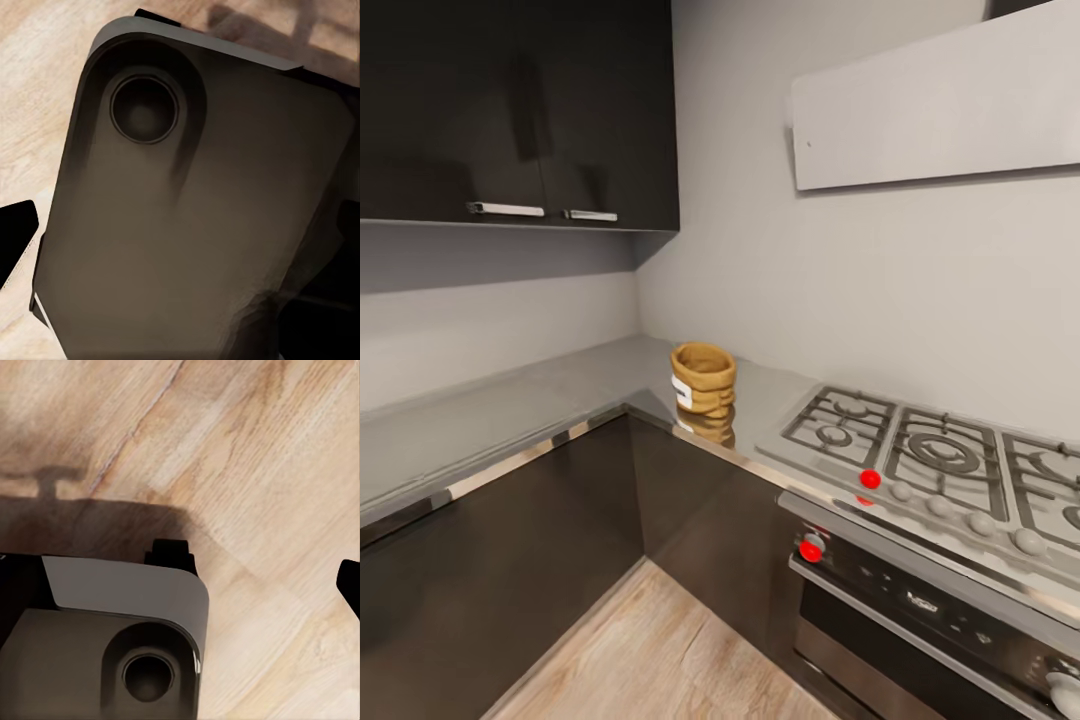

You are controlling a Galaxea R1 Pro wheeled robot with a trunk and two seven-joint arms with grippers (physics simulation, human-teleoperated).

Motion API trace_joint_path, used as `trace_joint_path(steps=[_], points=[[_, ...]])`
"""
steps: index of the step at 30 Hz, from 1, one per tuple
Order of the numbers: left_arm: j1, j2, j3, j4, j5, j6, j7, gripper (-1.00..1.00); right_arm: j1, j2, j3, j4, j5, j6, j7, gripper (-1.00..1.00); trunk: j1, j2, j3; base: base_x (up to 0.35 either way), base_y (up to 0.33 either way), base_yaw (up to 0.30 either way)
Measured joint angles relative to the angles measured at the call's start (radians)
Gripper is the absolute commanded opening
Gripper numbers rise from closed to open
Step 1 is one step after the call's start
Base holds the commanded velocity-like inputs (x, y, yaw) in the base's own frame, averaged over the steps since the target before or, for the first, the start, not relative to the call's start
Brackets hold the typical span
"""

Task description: In the kitchen, take the popcorn bag from the countertop, put it into the microwave, and heat it until the popcorn is cooked so the cooked popcorn ends up inside the bag.

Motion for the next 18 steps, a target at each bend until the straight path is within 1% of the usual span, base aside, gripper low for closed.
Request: trace_joint_path(steps=[3,4,5,10,12,13,15,17,18], points=[[0.0,0.0,0.0,0.0,0.0,0.0,0.0,1.0,0.0,0.0,0.0,0.0,0.003,0.0,0.0,1.0,0.0,0.0,0.0,0.176,0.018,0.0],[0.0,0.0,0.001,0.0,0.001,0.0,0.001,1.0,0.0,0.002,-0.001,0.0,0.039,-0.001,-0.001,1.0,0.0,0.0,0.0,0.045,0.002,0.0],[0.0,0.0,0.001,0.0,0.001,0.0,0.002,1.0,0.0,0.002,-0.001,0.0,0.053,-0.001,-0.001,1.0,0.0,0.0,0.0,0.029,0.001,0.0],[0.0,-0.005,0.005,0.002,0.004,0.0,0.012,1.0,0.0,-0.003,-0.003,0.0,0.071,-0.006,-0.003,1.0,0.0,0.0,0.0,0.007,0.0,0.0],[0.0,-0.006,0.006,0.002,0.011,0.0,0.031,1.0,0.0,-0.004,-0.003,0.0,0.073,-0.007,-0.003,1.0,0.0,0.0,0.0,0.0,0.0,0.0],[0.0,-0.006,0.007,0.002,0.024,0.0,0.063,1.0,0.0,-0.004,-0.003,0.0,0.074,-0.009,-0.003,1.0,0.0,0.0,0.0,0.0,0.0,0.0],[0.0,-0.007,0.007,0.002,0.038,0.0,0.099,1.0,0.0,-0.001,-0.003,0.0,0.073,-0.019,-0.003,1.0,0.0,0.0,0.0,0.0,0.0,0.0],[0.0,-0.007,0.007,0.002,0.043,0.0,0.115,1.0,0.001,0.001,-0.003,0.0,0.072,-0.024,-0.003,1.0,0.0,0.0,0.0,0.0,0.0,0.0],[0.0,-0.007,0.007,0.002,0.044,0.0,0.117,1.0,0.001,0.001,-0.003,0.0,0.072,-0.025,-0.003,1.0,-0.003,0.007,0.003,0.0,0.0,0.0]])
